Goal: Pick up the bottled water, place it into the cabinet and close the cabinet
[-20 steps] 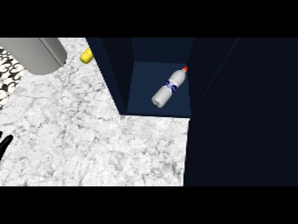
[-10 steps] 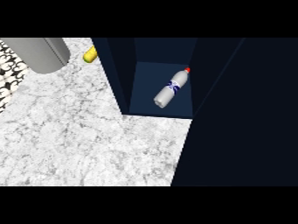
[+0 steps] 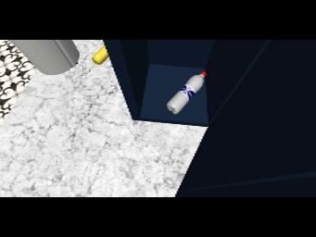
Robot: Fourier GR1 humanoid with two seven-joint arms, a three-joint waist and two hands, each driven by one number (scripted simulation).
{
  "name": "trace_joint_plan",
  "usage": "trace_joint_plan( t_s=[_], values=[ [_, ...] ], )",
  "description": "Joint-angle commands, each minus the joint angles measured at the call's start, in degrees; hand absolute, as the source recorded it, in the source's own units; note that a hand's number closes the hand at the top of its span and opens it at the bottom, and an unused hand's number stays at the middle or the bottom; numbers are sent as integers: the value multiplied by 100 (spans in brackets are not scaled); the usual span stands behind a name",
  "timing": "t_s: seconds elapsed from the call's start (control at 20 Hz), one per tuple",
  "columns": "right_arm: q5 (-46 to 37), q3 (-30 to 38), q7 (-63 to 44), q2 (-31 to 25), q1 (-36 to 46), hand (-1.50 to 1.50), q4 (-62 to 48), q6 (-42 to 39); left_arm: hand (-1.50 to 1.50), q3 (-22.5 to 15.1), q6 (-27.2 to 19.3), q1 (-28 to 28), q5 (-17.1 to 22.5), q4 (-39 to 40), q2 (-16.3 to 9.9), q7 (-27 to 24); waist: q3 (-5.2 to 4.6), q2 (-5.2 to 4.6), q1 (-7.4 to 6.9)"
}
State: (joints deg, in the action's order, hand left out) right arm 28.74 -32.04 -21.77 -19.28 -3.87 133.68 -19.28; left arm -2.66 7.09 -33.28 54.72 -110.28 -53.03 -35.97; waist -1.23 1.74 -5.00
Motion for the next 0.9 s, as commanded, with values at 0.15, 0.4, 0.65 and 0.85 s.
trace_joint_plan(
  t_s=[0.15,0.4,0.65,0.85],
  values=[
    [-722,-525,-654,1166,1011,150,-86,1137,-150,307,326,-221,160,-8,-122,-80,26,-51,-125],
    [-534,-663,-1308,1540,1758,150,-613,1120,-150,517,711,-330,246,85,-250,-139,31,-142,-343],
    [312,-728,-1808,1876,2698,150,-1330,735,-150,722,973,-339,264,253,-305,-222,56,-206,-377],
    [1038,-349,-1799,1892,3795,150,-2039,894,-150,886,1310,-511,342,660,-254,-305,71,-194,-218]
  ],
)
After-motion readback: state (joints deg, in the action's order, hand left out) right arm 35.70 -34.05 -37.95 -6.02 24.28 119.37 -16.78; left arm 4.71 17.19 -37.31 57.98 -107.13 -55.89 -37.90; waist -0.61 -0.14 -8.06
